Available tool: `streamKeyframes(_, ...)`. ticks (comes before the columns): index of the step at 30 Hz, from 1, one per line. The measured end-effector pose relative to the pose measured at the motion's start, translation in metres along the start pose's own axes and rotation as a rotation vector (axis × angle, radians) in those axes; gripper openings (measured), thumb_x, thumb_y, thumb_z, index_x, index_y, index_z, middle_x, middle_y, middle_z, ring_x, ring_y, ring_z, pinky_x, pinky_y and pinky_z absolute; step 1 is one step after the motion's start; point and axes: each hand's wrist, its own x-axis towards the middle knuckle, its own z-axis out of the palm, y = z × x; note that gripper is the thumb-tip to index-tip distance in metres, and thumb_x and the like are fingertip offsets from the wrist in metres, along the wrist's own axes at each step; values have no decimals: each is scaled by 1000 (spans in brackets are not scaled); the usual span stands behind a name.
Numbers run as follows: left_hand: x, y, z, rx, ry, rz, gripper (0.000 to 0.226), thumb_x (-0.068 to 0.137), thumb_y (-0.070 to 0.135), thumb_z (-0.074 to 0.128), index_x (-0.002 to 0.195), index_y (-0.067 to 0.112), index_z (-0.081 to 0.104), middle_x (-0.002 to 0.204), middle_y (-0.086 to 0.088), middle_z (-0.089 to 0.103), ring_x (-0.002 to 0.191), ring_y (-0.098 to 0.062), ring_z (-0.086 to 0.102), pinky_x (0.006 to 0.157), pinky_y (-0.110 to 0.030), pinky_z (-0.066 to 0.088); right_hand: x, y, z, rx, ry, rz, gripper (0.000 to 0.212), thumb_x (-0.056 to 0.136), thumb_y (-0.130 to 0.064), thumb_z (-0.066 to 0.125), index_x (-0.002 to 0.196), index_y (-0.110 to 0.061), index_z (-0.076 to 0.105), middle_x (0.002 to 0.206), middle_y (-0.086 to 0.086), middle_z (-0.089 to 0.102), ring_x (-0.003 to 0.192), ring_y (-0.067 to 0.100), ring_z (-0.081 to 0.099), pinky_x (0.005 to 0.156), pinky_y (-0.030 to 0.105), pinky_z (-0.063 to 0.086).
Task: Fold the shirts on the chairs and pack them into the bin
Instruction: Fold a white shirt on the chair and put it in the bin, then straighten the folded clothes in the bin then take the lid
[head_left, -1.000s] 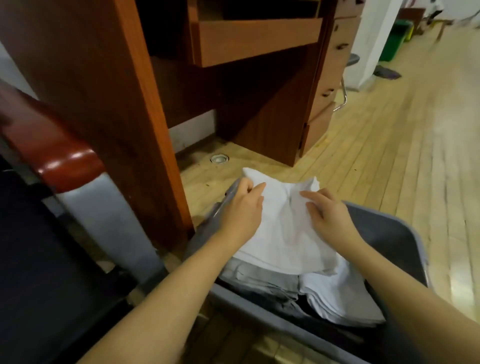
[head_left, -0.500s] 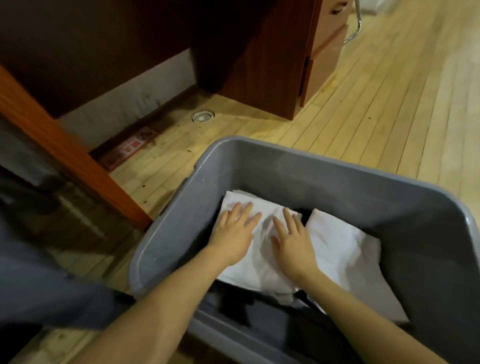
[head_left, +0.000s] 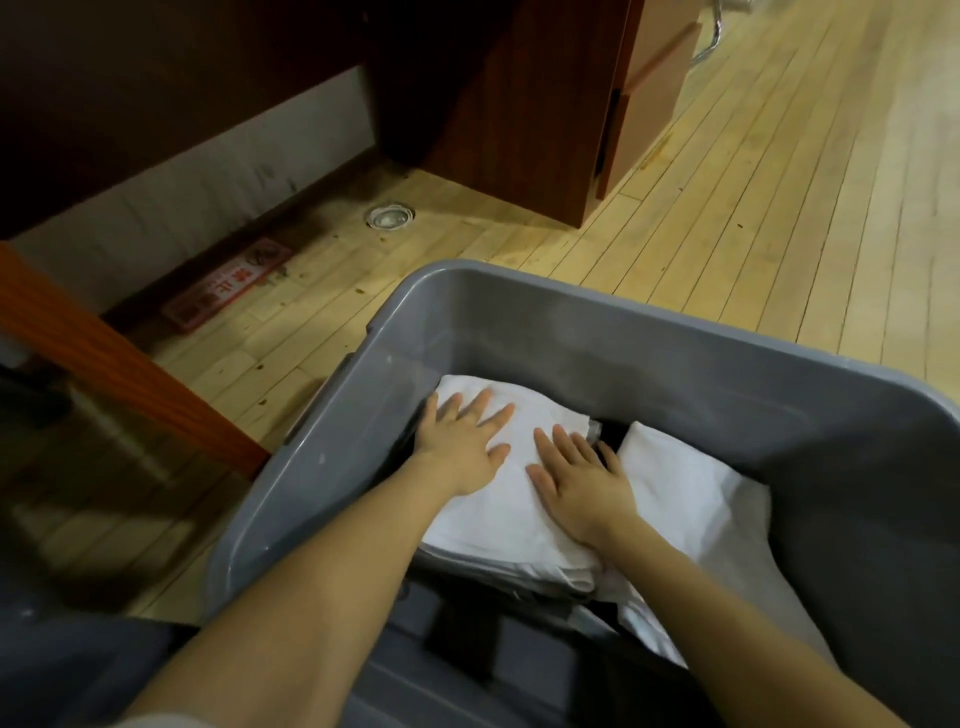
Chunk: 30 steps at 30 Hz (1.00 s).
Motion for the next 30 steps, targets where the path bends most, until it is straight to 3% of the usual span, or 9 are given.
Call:
streamKeyframes(2,-10,0,-6,-11,20,26,57,99,54,17,150,37,0,160,2,-6,145,-28,4,116,-48,-4,-11,3,-6,11,-16,-23,58,99,-53,7,153,-32,5,161,-5,4,148,15,5,118,35,1)
streamKeyframes(6,-43,2,-24,-102,180,61,56,99,50,21,151,30,13,159,0,12,143,-23,14,116,-42,3,-42,3,-28,-66,44,-25,83,78,-59,-13,152,-31,15,159,-5,16,144,16,20,114,32,14)
streamKeyframes(9,-71,1,-48,-155,271,84,54,101,47,22,151,27,17,158,-1,16,143,-21,17,116,-38,6,-63,-4,-62,-139,73,-59,79,83,-59,-8,151,-29,20,157,-3,24,141,19,28,112,33,19)
streamKeyframes(13,-112,-2,-86,-211,425,120,50,102,40,28,148,23,25,155,1,22,141,-18,21,114,-35,7,-96,-18,-124,-206,179,-79,49,102,-45,21,148,-27,28,145,-4,42,129,20,42,104,34,30)
streamKeyframes(18,-159,-1,-110,-292,611,197,42,101,33,35,140,19,40,145,3,38,134,-17,32,108,-32,15,-144,-34,-168,-253,235,-23,43,103,-41,25,142,-26,37,138,-2,47,124,23,45,100,37,36)
streamKeyframes(22,-191,-2,-97,-276,507,289,42,101,36,31,139,21,42,143,5,39,133,-16,31,108,-32,16,-185,-54,-143,-155,253,79,40,103,-38,26,137,-25,43,132,-1,52,121,22,48,96,36,37)
streamKeyframes(25,-210,-14,-71,-122,457,319,61,93,46,11,130,17,51,134,-1,50,126,-21,40,104,-36,25,-210,-60,-104,-12,189,172,40,103,-40,28,136,-24,45,133,1,52,119,24,51,98,37,37)
streamKeyframes(30,-229,-13,-31,-59,286,381,56,97,52,19,136,21,45,141,0,44,130,-20,36,107,-37,25,-238,-76,-59,113,227,257,41,101,-47,27,114,-26,59,112,-1,62,98,17,58,95,36,36)
